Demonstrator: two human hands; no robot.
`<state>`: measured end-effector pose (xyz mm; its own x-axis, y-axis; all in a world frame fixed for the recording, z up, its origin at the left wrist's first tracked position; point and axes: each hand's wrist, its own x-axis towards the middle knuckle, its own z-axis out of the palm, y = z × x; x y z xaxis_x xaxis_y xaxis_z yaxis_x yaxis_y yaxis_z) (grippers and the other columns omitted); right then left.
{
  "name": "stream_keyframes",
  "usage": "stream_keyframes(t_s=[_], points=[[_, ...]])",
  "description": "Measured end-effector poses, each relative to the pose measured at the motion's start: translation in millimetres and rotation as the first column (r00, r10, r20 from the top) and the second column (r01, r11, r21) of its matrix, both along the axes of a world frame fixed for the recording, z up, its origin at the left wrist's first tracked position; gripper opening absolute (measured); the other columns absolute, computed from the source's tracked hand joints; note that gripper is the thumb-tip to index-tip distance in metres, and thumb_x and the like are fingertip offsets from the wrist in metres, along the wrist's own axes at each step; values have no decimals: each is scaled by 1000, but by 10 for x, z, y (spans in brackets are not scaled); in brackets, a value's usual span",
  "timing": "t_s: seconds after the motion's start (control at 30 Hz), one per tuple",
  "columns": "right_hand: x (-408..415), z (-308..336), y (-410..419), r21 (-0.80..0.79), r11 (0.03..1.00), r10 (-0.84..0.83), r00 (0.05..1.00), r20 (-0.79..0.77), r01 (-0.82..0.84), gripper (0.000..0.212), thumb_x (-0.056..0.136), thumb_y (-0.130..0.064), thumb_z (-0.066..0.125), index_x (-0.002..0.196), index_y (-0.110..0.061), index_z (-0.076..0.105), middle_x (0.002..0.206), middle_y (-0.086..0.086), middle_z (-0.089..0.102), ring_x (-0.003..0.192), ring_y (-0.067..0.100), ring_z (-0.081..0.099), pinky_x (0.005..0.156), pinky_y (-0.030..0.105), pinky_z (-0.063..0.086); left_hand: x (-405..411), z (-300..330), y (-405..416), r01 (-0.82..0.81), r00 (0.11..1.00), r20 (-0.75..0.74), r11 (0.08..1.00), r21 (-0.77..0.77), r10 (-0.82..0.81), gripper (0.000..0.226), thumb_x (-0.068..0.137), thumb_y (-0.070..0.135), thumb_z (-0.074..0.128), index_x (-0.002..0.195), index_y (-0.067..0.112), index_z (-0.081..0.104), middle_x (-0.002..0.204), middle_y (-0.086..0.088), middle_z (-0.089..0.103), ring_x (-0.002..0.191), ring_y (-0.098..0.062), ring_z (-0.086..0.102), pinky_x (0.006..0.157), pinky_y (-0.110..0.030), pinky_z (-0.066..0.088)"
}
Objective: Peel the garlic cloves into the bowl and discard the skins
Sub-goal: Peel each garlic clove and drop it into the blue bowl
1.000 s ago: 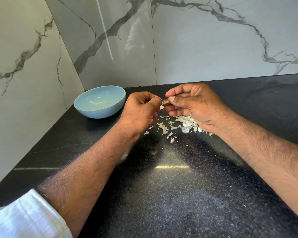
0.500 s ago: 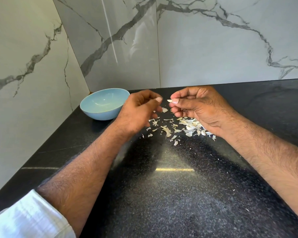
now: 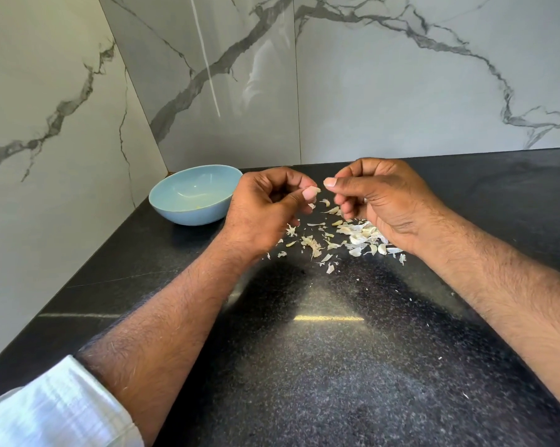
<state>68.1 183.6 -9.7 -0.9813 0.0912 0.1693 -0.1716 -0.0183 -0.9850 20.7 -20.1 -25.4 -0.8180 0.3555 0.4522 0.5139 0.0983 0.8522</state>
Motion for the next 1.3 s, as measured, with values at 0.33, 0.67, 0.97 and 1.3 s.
stream_keyframes(t_s=[0.33, 0.67, 0.97, 1.3], points=[[-22, -44, -13, 448, 868, -127, 968, -214, 213, 22, 90, -12, 66, 77, -22, 81, 74, 16, 73, 66, 22, 62, 60, 27, 53, -14, 6, 4, -40, 981, 190, 997, 63, 27, 15, 105, 11, 66, 94, 10, 76, 76, -4, 74, 68, -17, 70, 56, -27, 53], [19, -129, -189, 467, 841, -46, 896, -443, 274, 11, 93, -18, 80, 104, -20, 82, 84, -6, 79, 76, 15, 76, 71, 47, 65, 5, 64, -19, -43, 992, 112, 996, -80, 52, 19, 102, 15, 72, 82, 14, 75, 66, -6, 68, 61, -22, 62, 51, -25, 46], [-31, -129, -182, 527, 817, -73, 947, -312, 236, 28, 108, -36, 56, 87, -22, 69, 66, -8, 64, 58, 30, 60, 60, 59, 58, -169, 372, -608, -452, 890, -171, 867, -211, 422, 73, 105, 64, 50, 69, 1, 56, 57, -16, 54, 52, -20, 47, 59, -34, 44], [-529, 208, -842, 478, 876, 5, 989, -150, 68, 2, 93, -5, 77, 94, -7, 77, 81, 7, 79, 70, 17, 76, 69, 33, 65, -511, 336, -1262, -672, 737, -263, 718, -181, 623, 58, 97, 53, 70, 64, 6, 64, 63, -16, 63, 56, -21, 55, 59, -32, 45]])
